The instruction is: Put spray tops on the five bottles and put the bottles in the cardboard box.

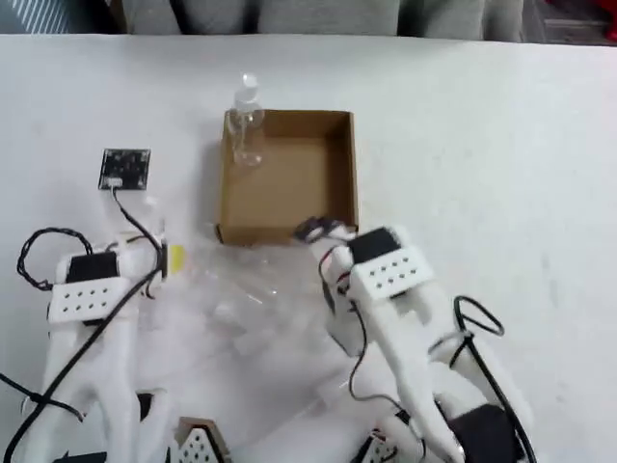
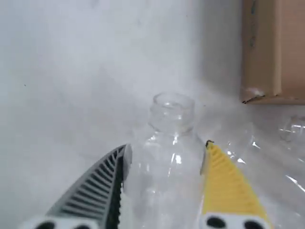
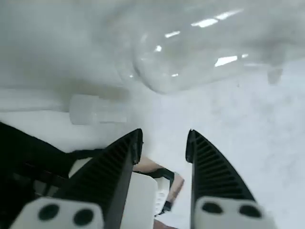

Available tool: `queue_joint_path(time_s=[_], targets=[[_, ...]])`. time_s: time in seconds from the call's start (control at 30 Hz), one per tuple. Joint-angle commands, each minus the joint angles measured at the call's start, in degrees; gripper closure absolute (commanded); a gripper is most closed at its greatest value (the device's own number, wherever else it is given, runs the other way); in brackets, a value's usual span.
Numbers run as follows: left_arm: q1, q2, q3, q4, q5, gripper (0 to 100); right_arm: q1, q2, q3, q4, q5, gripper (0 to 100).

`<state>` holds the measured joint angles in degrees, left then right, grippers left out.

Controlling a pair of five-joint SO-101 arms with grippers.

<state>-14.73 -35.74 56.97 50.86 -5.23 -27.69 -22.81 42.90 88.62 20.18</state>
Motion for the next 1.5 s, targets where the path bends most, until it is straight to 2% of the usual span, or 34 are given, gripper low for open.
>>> queue_joint_path(time_s=[0.0,0.23,0.33,0.4,0.6,0.77,1.03,1.37,1.47], targets=[[-0.57,-1.36,0.88,-3.60,0.18,98,-1.36,-6.46,3.60,-0.66,11.43,86.8],[-0.66,-1.45,1.58,-5.80,0.18,98,-2.24,-21.85,18.02,-3.12,42.37,86.8],[-0.66,-1.27,1.67,-6.33,0.18,98,-3.56,-28.97,22.33,-5.93,51.16,86.8],[-0.66,-1.19,1.58,-6.33,0.09,98,-5.76,-32.84,25.58,-9.10,50.11,86.8],[-0.57,-1.10,1.58,-6.33,0.09,98,-14.37,-39.16,31.91,-15.96,40.18,86.8],[-0.57,-1.10,1.58,-6.33,-2.20,98,-18.59,-39.08,31.91,-15.96,39.91,86.8],[-0.22,-1.10,1.76,-6.86,-3.78,98,-20.44,-38.73,30.24,-13.93,40.26,86.6],[-0.22,-1.10,1.93,-7.56,-3.87,98,-26.33,-16.84,30.07,-22.29,39.65,87.2],[-0.22,-1.10,1.93,-7.56,-3.87,98,-26.15,-15.52,29.98,-24.04,39.65,95.3]])
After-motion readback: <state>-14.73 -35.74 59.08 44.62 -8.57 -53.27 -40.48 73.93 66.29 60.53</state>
